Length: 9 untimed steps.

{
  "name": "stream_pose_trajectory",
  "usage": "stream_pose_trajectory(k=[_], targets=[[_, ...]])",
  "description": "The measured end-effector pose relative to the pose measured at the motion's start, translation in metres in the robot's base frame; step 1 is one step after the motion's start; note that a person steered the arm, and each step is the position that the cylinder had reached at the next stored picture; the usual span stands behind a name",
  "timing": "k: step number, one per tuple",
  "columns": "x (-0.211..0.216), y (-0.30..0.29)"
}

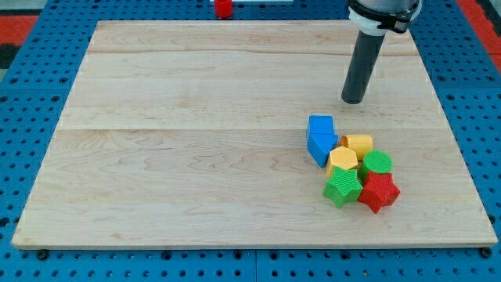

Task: Move your arm towards the bottom right side of the board

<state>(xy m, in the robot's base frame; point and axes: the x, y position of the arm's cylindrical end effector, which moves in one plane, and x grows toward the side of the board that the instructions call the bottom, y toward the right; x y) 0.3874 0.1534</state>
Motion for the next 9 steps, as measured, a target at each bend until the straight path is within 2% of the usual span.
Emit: stream_pose_trajectory(k=[1, 2, 3, 5, 6, 8, 9], targets=[[0.0, 0.003], [0.014, 0.047], [0.06, 0.077], [0.148, 0.073], [0.162, 0.069], [0.225, 0.03], [0.189, 0.011]])
